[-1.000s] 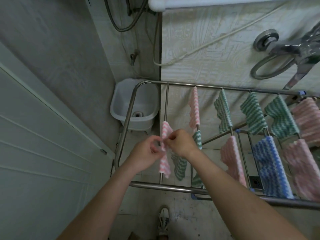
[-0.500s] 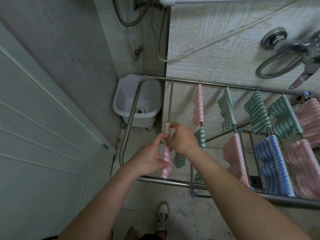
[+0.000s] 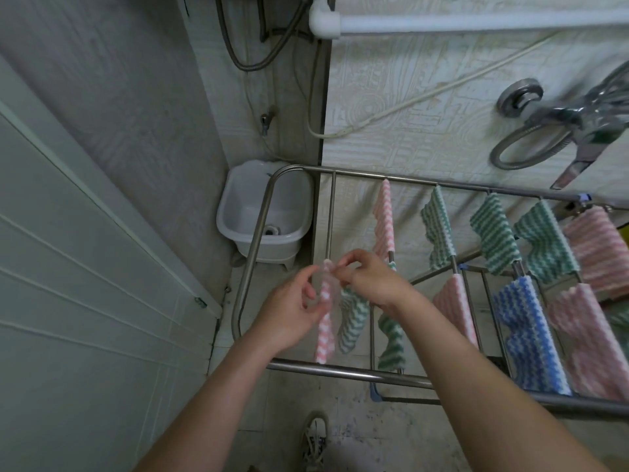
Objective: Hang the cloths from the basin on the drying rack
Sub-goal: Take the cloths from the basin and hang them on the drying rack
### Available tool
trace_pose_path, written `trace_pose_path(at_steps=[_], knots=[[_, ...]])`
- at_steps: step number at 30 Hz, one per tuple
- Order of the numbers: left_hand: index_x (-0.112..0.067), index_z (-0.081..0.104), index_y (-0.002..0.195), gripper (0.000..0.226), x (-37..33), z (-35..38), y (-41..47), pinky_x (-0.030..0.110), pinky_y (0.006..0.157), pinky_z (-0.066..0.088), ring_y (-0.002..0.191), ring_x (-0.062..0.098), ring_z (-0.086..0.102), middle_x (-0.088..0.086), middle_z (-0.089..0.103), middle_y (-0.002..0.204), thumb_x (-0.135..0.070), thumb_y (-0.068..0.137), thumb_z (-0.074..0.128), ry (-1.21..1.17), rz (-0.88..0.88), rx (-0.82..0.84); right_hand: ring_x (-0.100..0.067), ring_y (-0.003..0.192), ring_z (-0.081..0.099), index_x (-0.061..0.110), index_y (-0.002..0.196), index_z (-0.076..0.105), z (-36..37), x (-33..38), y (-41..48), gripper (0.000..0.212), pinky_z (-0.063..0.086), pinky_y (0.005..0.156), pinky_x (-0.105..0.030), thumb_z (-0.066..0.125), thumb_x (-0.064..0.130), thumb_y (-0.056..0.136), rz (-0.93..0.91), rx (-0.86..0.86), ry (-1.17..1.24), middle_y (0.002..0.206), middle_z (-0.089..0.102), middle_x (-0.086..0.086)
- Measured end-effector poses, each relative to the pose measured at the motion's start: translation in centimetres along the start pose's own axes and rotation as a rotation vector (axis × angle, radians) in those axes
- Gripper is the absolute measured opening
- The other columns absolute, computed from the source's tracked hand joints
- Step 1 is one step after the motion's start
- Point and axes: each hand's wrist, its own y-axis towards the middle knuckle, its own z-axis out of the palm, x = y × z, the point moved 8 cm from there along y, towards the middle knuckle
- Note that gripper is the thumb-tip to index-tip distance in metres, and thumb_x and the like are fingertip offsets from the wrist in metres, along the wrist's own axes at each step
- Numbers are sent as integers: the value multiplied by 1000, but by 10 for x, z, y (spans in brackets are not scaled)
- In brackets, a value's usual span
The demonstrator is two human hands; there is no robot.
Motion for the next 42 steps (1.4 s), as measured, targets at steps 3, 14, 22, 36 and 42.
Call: trace_pose_path(at_steps=[3, 14, 22, 36, 42], knots=[[-28, 69, 104, 18, -17, -6, 6, 17, 79, 45, 89, -1, 64, -14, 70, 96, -23, 87, 66, -399, 12, -74, -13, 59, 55, 14, 90, 58, -9, 19, -15, 5, 45, 52, -24, 57, 17, 94, -8, 130, 402, 72, 59, -4], [-10, 62, 82, 12, -58, -8, 18, 34, 66, 46, 70, 20, 60, 17, 66, 76, -21, 85, 67, -506, 124, -32, -11, 85, 61, 24, 125, 55, -41, 51, -40, 51, 47, 76, -18, 74, 13, 79, -217, 225, 78, 92, 61, -2], [-19, 66, 87, 17, -84, -33, 20, 36, 61, 53, 65, 22, 66, 8, 70, 76, -27, 76, 77, -231, 140, 178, 0, 70, 59, 18, 90, 71, -74, 99, -50, 17, 40, 81, -19, 79, 16, 75, -498, -100, -578, 78, 66, 10], [-20, 65, 95, 20, -52, -98, 65, 30, 71, 56, 88, 16, 69, -1, 73, 93, -5, 93, 53, -873, 33, -303, -17, 75, 72, 9, 98, 55, -97, 83, -23, 12, 60, 56, -33, 62, 16, 92, -394, -139, 309, 86, 73, 0], [-26, 67, 94, 12, -38, -96, 92, 29, 70, 55, 86, 11, 70, -6, 74, 95, -26, 94, 55, -784, -83, -339, -16, 64, 67, 10, 100, 57, -101, 70, 18, 15, 49, 43, -22, 63, 21, 91, -289, -96, 505, 80, 74, 1]])
